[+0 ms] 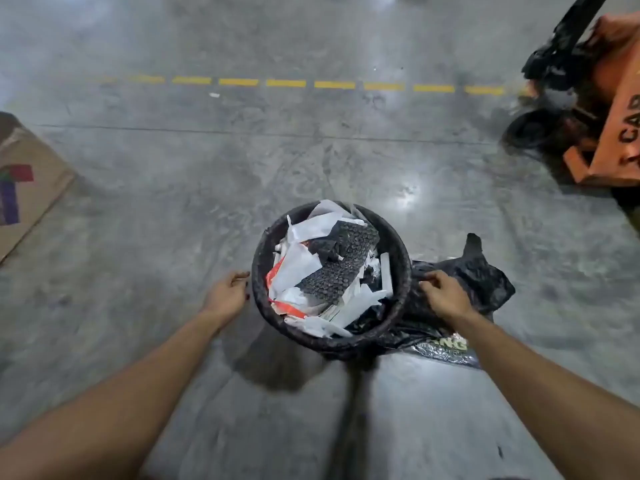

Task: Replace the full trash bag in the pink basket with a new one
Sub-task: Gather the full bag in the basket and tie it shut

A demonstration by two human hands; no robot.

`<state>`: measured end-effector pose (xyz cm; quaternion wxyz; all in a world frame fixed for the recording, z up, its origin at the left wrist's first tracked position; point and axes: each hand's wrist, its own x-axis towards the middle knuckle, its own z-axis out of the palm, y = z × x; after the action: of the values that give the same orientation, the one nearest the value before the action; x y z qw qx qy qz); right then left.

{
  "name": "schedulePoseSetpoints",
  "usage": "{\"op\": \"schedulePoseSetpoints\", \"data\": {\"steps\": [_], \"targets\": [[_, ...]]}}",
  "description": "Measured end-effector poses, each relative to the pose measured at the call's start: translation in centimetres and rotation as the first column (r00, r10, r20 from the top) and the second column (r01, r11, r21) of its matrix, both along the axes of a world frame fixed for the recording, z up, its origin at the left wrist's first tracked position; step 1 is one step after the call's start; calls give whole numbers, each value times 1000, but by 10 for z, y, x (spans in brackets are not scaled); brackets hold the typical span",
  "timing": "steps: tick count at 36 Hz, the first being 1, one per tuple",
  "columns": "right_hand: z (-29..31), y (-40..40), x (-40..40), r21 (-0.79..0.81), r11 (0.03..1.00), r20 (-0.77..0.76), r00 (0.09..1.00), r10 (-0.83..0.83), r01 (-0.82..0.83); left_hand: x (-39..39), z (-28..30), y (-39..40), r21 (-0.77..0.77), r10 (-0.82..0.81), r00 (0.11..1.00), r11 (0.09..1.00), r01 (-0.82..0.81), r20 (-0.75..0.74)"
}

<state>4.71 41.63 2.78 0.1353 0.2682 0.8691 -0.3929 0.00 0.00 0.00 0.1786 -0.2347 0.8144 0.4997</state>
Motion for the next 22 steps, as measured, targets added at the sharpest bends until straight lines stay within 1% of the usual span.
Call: {"op": "schedulePoseSetpoints", "data": {"steps": [1,3,4,5,6,7,8,10,12,13,15,17,19,22], "targets": [[-9,0,-8,-45,999,-7,1000,-21,21,-4,-5,6,61,39,999,997,-38,-20],[-23,-2,-19,-218,969,39,993,-112,118,-14,-20,13,238,119,992,963,-125,40],[-22,-5,-25,-344,918,103,979,-174,199,-19,-19,16,337,126,985,928,-159,117],[-28,-8,-29,-450,851,175,961,-215,272,-24,-27,18,443,91,979,881,-163,181],[-34,-9,-30,-533,781,239,943,-230,325,-28,-37,18,516,50,974,841,-161,223],[-43,-7,-33,-586,742,260,943,-209,326,-31,-43,16,580,-12,974,805,-125,226],[-48,-7,-36,-609,729,274,945,-179,314,-35,-51,11,596,-58,974,798,-86,219],[-56,-4,-42,-607,739,276,949,-151,294,-46,-70,-1,547,-88,970,835,-53,228],[-52,-5,-44,-567,769,227,953,-199,295,-54,-89,-17,492,-76,971,869,-45,225],[-48,-6,-44,-558,774,205,954,-220,299,-56,-91,-19,511,-65,977,858,-51,206],[-44,-2,-44,-587,742,211,946,-247,325,-49,-69,-11,546,-77,975,836,-51,209],[-38,1,-45,-599,732,219,946,-241,325,-42,-50,-1,531,-97,975,847,-23,198],[-27,6,-45,-597,731,213,944,-253,331,-47,-39,2,470,-46,987,882,-33,156],[-13,15,-51,-586,733,180,937,-299,346,-65,-19,-3,373,119,991,918,-133,60]]}}
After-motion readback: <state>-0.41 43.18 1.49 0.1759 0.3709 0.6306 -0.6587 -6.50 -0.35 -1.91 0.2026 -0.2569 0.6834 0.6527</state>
